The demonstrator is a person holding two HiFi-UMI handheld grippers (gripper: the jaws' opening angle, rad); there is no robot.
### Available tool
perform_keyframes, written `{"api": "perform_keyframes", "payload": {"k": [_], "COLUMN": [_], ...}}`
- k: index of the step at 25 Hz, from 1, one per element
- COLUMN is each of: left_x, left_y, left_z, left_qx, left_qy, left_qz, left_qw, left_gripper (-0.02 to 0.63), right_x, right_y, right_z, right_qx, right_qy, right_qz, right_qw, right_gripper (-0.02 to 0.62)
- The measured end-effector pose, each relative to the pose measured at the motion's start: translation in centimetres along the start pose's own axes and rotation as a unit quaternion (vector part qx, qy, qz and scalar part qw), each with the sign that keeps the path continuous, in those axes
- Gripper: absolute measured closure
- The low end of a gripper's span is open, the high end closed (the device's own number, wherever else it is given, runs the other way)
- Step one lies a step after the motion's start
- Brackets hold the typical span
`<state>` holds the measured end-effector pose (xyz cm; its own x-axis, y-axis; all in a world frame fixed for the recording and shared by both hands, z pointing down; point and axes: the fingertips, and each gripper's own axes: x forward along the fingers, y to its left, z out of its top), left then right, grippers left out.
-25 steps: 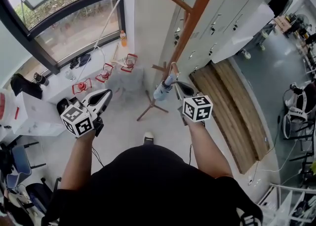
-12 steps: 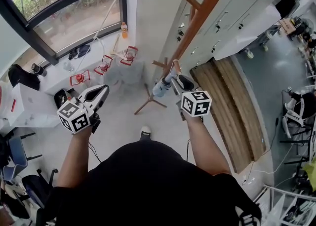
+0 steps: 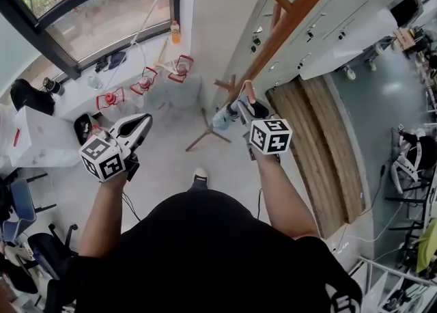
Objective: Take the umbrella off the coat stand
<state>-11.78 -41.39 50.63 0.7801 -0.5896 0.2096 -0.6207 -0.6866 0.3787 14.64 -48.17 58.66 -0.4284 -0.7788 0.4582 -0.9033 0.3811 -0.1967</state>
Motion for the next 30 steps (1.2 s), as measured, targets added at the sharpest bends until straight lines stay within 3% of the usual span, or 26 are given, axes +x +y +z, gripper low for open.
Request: {"api": "perform_keyframes", "payload": {"k": [23, 30], "left_x": [1.4, 1.6], "left_y": [1.2, 1.3], "left_z": [-1.5, -1.4], "left_qx": [-0.004, -0.007], "left_qy": [0.026, 0.029], "left_qz": [0.011, 0.012], "left_qw": [0.9996, 0.9995], "left_gripper": [0.583, 0.583], "right_x": [4.2, 4.4], "right_y": [-1.0, -1.6], "right_z": [-0.9, -0.8], "right_qx": [0.001, -0.012], "right_qy": [0.019, 0.026], "right_qz": [0.004, -0.013], "right_qw": [1.0, 1.0], "right_gripper": [0.427, 0.469]}}
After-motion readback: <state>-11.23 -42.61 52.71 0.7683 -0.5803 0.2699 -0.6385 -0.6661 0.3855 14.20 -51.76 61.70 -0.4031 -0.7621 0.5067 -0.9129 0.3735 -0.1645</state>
